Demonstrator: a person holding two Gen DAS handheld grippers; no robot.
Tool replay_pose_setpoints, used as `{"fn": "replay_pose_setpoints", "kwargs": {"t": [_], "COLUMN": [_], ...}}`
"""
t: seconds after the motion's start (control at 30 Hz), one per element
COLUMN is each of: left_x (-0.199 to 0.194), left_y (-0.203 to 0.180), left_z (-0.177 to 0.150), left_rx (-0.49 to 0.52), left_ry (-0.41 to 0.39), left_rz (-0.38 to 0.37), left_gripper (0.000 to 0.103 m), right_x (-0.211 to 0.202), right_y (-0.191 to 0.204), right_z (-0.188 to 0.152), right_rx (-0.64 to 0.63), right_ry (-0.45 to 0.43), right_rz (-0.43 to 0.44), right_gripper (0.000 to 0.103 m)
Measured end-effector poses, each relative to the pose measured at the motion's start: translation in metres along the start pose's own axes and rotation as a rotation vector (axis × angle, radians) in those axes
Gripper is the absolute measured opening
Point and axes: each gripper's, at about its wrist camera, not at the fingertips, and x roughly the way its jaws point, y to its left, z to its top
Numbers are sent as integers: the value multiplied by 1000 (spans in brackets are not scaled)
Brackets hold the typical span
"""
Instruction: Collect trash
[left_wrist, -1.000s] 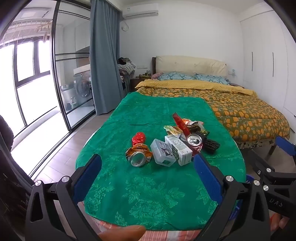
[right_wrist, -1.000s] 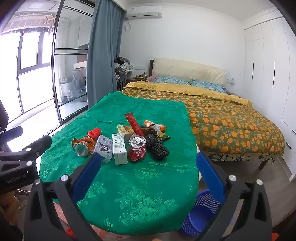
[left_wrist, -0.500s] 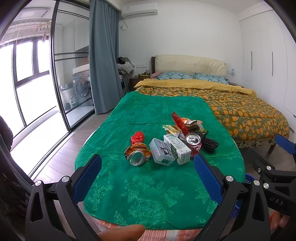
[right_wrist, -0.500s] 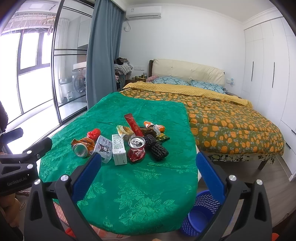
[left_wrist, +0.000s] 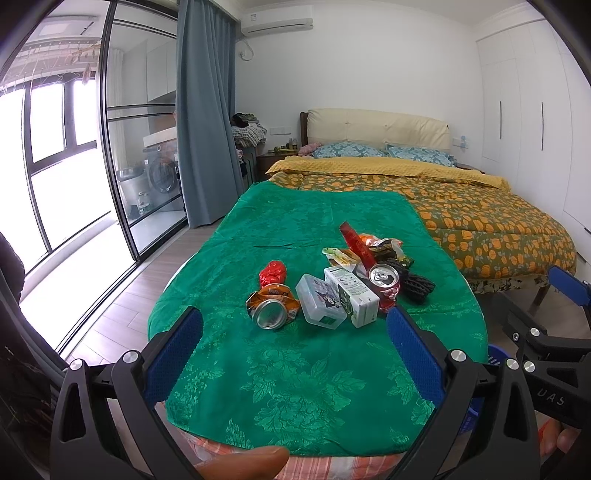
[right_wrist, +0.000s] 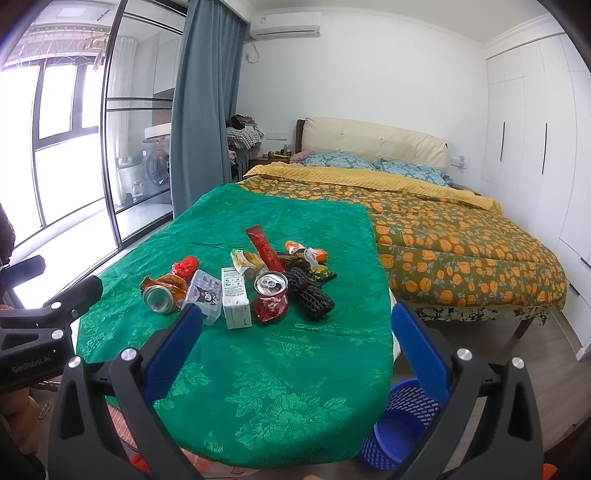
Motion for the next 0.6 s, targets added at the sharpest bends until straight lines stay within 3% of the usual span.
{"fn": "replay_pose_setpoints", "kwargs": {"t": [0.6], "left_x": [0], "left_y": [0], "left_z": [0], "left_rx": [-1], "left_ry": [1], "left_rz": [0], "left_gripper": [99], "right_x": [-1], "right_y": [-3], "right_z": [1], "right_rx": [1], "right_ry": [1], "right_rz": [-2], "right_gripper": [98]}}
